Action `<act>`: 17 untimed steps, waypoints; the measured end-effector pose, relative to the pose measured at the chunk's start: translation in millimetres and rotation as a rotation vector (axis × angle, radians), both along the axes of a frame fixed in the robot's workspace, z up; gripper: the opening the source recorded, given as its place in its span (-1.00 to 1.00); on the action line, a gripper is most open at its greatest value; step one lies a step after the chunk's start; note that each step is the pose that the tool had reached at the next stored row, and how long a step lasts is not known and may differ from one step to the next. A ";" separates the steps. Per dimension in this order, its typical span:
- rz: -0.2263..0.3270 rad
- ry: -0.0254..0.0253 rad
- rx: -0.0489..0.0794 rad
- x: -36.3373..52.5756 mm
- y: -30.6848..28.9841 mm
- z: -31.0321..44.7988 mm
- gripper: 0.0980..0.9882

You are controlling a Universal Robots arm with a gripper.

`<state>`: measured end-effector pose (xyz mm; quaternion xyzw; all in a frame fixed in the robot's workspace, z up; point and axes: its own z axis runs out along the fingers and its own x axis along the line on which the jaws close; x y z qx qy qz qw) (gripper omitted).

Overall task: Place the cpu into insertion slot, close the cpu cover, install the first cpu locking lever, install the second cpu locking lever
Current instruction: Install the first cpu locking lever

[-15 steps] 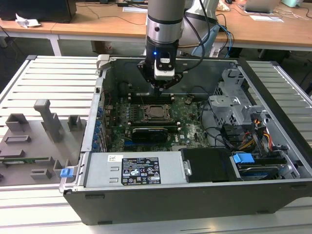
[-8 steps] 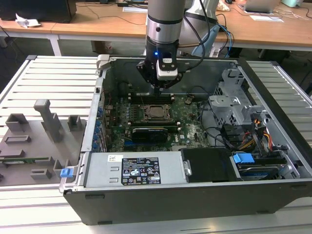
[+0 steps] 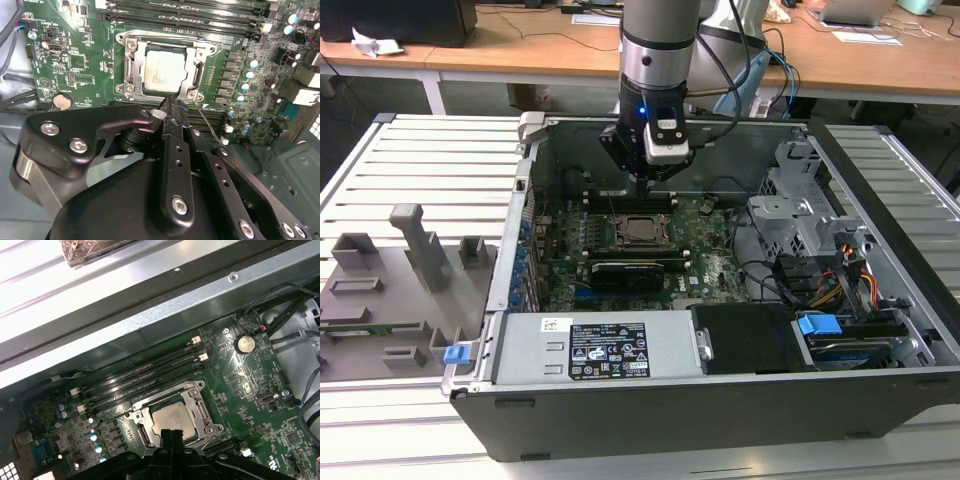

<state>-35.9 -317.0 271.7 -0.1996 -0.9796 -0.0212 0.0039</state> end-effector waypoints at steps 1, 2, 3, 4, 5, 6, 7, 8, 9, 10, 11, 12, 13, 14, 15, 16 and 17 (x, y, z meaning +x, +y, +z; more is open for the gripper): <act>0.004 0.0000 0.000 0.0 0.0 0.0 -0.98; 0.010 0.0000 0.000 0.0 0.0 0.0 -0.98; 0.019 0.0000 0.000 0.0 0.0 0.0 -0.98; 0.032 0.0000 0.000 0.0 0.0 0.0 -0.98; 0.049 0.0001 0.000 0.0 0.0 0.0 -0.98; 0.077 0.0000 0.000 0.0 0.0 0.0 -0.98; 0.104 0.0000 0.000 0.0 0.0 0.0 -0.98; 0.140 0.0000 0.000 0.0 0.0 0.0 -0.98; 0.162 0.0000 0.000 0.0 0.0 0.0 -0.98; 0.192 0.0000 0.000 0.0 0.0 0.0 -0.98; 0.205 0.0000 0.000 0.0 0.0 0.0 -0.98; 0.217 0.0000 0.000 0.0 0.0 0.0 -0.98; 0.232 0.0000 0.000 0.0 0.0 0.0 -0.98; 0.254 0.0000 0.000 0.0 0.0 0.0 -0.98; 0.262 -0.0001 0.000 0.0 0.0 0.0 -0.98; 0.272 0.0000 0.000 0.0 0.0 0.0 -0.98; 0.280 0.0000 0.000 0.0 0.0 0.0 -0.98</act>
